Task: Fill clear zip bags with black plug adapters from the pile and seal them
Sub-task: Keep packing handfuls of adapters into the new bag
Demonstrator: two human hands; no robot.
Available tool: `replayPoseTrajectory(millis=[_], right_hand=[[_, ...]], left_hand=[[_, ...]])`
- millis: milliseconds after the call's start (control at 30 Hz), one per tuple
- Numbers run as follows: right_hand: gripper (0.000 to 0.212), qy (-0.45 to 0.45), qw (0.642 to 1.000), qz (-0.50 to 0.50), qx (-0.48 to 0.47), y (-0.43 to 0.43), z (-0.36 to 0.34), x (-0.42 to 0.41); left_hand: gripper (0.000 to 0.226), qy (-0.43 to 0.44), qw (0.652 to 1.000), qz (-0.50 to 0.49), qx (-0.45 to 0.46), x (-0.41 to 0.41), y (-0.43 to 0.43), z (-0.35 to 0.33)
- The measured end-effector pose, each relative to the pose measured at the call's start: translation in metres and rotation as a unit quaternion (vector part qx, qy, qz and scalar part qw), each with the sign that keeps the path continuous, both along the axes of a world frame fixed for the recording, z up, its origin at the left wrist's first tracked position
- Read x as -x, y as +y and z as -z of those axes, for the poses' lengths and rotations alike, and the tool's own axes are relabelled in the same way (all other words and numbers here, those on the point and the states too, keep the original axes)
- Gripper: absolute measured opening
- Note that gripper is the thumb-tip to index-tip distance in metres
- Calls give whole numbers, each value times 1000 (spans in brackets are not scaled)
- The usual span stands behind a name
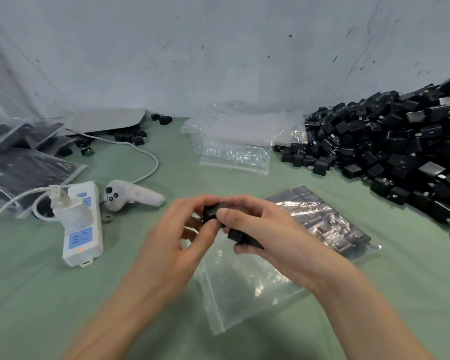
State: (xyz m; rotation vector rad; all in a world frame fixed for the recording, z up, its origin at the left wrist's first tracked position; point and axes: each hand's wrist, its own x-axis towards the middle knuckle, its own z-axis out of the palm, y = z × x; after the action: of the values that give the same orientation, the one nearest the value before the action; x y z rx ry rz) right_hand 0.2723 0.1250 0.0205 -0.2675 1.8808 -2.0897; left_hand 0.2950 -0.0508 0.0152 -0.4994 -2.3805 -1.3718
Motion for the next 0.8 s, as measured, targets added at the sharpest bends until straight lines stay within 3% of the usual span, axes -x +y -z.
replayPoseTrajectory(millis=[133, 200, 333, 467, 533, 800], right_hand=[[25, -39, 997, 55, 41, 1, -1, 1], [22, -57, 988, 120, 82, 10, -4, 6], [23, -108, 961, 199, 159, 30, -6, 13], [23, -128, 946, 220, 200, 38, -1, 17], [23, -133, 941, 224, 219, 41, 2, 18], [22, -203, 877, 239, 365, 47, 13, 28]], left_hand=[[5, -88, 990, -98, -42, 6, -46, 20], [3, -127, 981, -149, -3, 8, -65, 32], [5, -172, 978, -110, 32, -1, -45, 50], [28, -74, 977, -89, 180, -3, -25, 57], [39, -61, 976, -60, 198, -4, -36, 54], [40, -4, 949, 70, 308, -4, -27, 47]])
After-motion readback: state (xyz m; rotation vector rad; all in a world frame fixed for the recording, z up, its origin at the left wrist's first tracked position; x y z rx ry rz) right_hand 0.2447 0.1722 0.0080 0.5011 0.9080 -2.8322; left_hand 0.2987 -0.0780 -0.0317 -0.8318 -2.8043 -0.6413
